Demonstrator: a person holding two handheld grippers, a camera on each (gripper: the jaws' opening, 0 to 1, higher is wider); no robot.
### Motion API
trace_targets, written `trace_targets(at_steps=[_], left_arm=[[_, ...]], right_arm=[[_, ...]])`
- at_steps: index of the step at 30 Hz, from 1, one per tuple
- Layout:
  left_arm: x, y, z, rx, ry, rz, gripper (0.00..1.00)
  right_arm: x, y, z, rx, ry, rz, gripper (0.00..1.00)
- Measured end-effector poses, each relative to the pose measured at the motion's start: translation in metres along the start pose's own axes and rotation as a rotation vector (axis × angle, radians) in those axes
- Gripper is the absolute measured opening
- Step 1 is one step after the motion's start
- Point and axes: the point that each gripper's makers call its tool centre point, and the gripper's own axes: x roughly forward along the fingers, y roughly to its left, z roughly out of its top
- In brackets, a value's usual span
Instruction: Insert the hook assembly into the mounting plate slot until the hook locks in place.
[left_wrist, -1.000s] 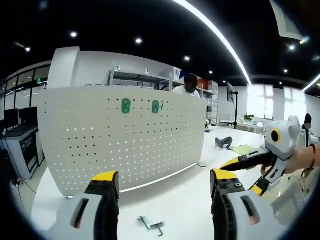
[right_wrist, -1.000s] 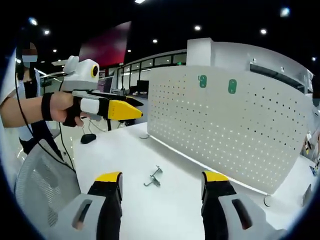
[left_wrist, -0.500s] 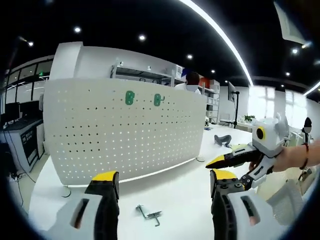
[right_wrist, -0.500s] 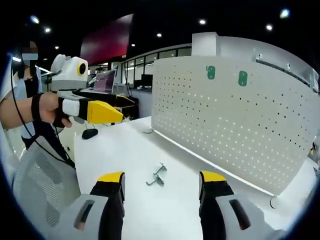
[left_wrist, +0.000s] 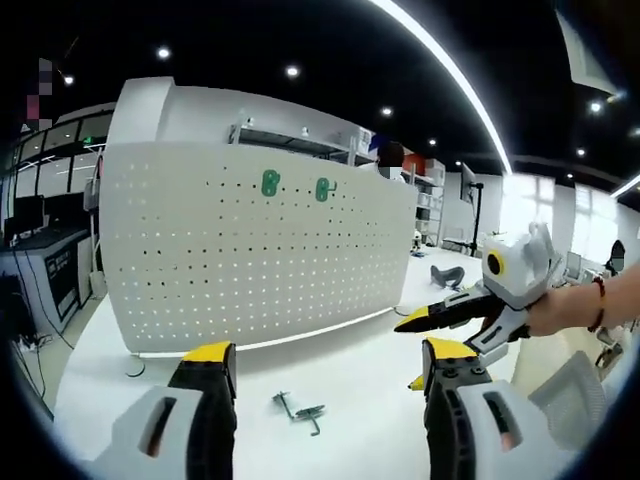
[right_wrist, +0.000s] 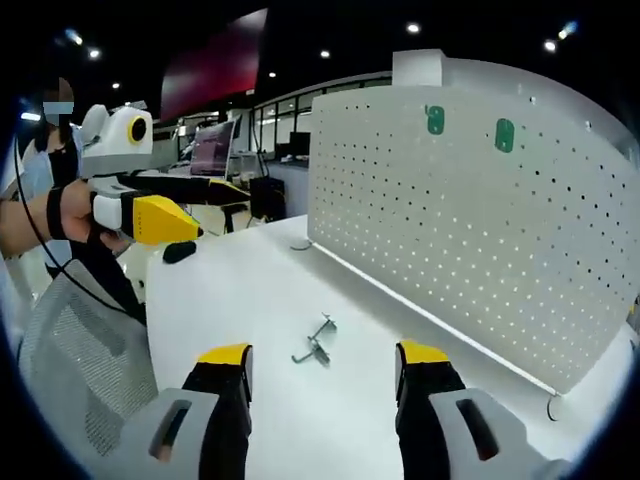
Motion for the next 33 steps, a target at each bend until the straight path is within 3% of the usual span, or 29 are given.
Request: trace_targets(at_steps=[13, 33], left_arm=[[-0.009, -0.002, -0.018, -0.02, 0.034, -0.015, 0.79], [-0.015, 0.002, -0.03, -0.057, 0.033, -0.012, 0.82]], right_arm=[[0.021, 0.004, -0.009, -0.017, 0.054, 0.044, 0.56], [0.057, 0.01, -0.028, -0.105, 0.177, 0.114, 0.53]])
